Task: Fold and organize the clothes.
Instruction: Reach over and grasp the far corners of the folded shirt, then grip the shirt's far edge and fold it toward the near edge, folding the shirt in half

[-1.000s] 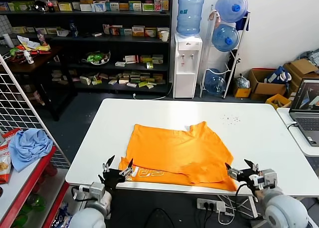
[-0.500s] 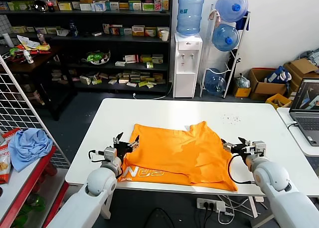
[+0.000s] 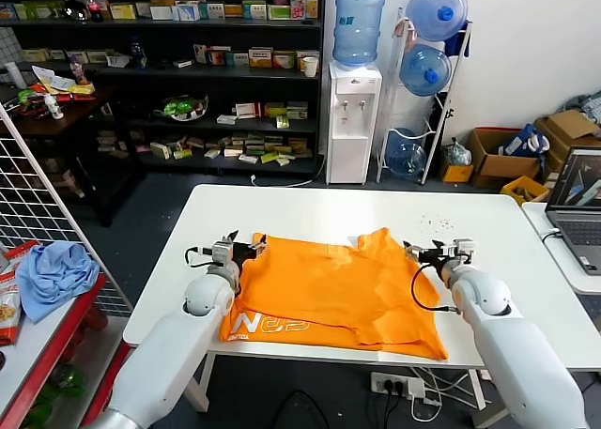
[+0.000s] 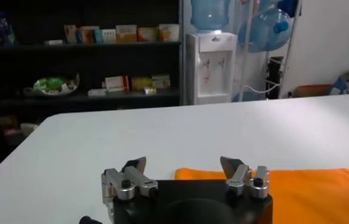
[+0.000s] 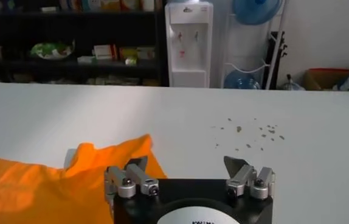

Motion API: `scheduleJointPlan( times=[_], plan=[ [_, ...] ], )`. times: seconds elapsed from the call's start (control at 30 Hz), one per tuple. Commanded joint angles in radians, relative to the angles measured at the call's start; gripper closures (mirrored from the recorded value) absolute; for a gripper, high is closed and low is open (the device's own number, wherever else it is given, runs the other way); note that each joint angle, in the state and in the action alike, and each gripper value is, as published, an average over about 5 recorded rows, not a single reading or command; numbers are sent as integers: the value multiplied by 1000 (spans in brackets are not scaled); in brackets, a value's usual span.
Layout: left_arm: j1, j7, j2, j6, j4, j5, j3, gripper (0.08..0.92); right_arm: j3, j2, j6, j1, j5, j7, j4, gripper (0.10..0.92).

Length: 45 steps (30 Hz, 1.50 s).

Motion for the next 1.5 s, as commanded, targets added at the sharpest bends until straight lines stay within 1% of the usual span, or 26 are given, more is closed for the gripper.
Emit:
scheduleJointPlan(
  times=[0.03, 0.13, 0.23, 0.4, 0.47, 0.6, 0.87, 1.0, 1.07, 1.27, 1.37, 1.5],
  plan=[
    [-107, 18, -57, 16, 169, -5, 24, 177, -35, 54, 12, 81, -26, -22, -131, 203],
    [-113, 25, -62, 28, 185, -3, 23, 177, -49, 63, 19, 84, -37, -33, -150, 204],
    [-113, 31, -63, 36, 189, 1, 25, 177, -56, 73, 23, 89, -40, -36, -163, 241],
    [-106, 36, -60, 54, 191, 9, 25, 180, -66, 86, 16, 90, -38, -30, -164, 380],
    [-102, 40, -58, 56, 191, 10, 24, 200, -68, 88, 13, 89, -38, -28, -161, 441],
    [-95, 44, -53, 61, 184, 12, 24, 296, -65, 92, 9, 83, -35, -22, -154, 554],
    [-60, 46, -31, 61, 137, 5, 29, 530, -59, 93, 19, 71, -30, -10, -135, 787],
    [-39, 40, -20, 55, 102, 0, 28, 643, -59, 83, 37, 59, -24, 7, -89, 883],
    [-26, 36, -12, 46, 80, 0, 26, 703, -58, 74, 43, 49, -18, 19, -51, 901],
    [21, 24, 34, 10, -2, 0, 11, 870, -55, 34, 46, -2, 7, 54, 66, 901],
    [55, 17, 66, -6, -70, -3, 6, 904, -45, 13, 41, -39, 16, 69, 123, 901],
    [119, 5, 114, -8, -201, -4, -9, 904, -25, -24, 31, -118, 28, 90, 220, 901]
  ],
)
